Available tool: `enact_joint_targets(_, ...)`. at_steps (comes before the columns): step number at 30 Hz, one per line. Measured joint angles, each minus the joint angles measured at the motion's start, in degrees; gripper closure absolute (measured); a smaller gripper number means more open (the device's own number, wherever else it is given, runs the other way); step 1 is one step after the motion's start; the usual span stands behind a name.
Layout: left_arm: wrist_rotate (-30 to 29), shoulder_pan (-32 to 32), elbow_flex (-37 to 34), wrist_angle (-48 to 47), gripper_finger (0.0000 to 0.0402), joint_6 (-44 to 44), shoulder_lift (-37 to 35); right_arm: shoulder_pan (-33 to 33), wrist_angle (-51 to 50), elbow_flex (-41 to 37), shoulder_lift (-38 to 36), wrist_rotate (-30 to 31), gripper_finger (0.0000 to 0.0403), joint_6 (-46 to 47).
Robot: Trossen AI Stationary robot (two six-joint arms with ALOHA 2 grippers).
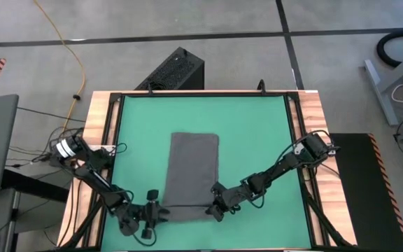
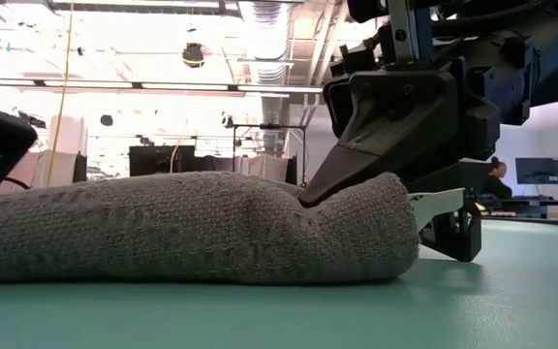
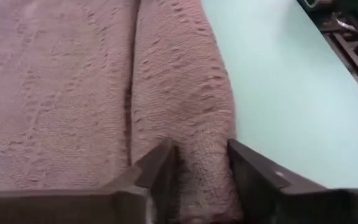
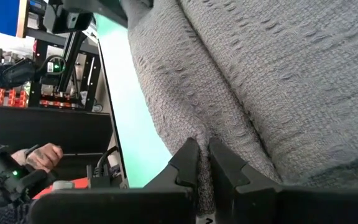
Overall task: Roll towel into tight, uniform cylinder
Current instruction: Roll the gray towel
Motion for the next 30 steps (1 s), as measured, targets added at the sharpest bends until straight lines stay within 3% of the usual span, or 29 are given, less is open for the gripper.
enact_joint_targets(6, 5.6, 2.8, 0.0, 1.1, 0.0385, -1.0, -0.2, 0.3, 0.3, 0.0, 0.0, -1.2, 0.0353, -3.8)
enact_joint_targets(13, 19.8, 7.8, 0.0, 5.9, 0.0395, -1.2, -0.2, 0.2, -0.7, -0.1, -1.1, -5.1, 0.032, -6.8)
enact_joint_targets(18, 30.0, 11.8, -0.1, 10.6, 0.0397, -1.3, -0.1, 1.0, -8.7, -0.2, -5.4, -5.4, 0.0311, -9.9)
enact_joint_targets(27, 48.1, 20.3, -0.1, 12.7, 0.0389, -9.4, -0.1, 4.7, -23.5, -0.1, -10.8, -2.5, 0.0311, -11.8)
enact_joint_targets(30, 51.7, 22.6, -0.1, 12.8, 0.0388, -14.2, -0.1, 7.0, -25.6, -0.2, -12.9, 2.3, 0.031, -14.2)
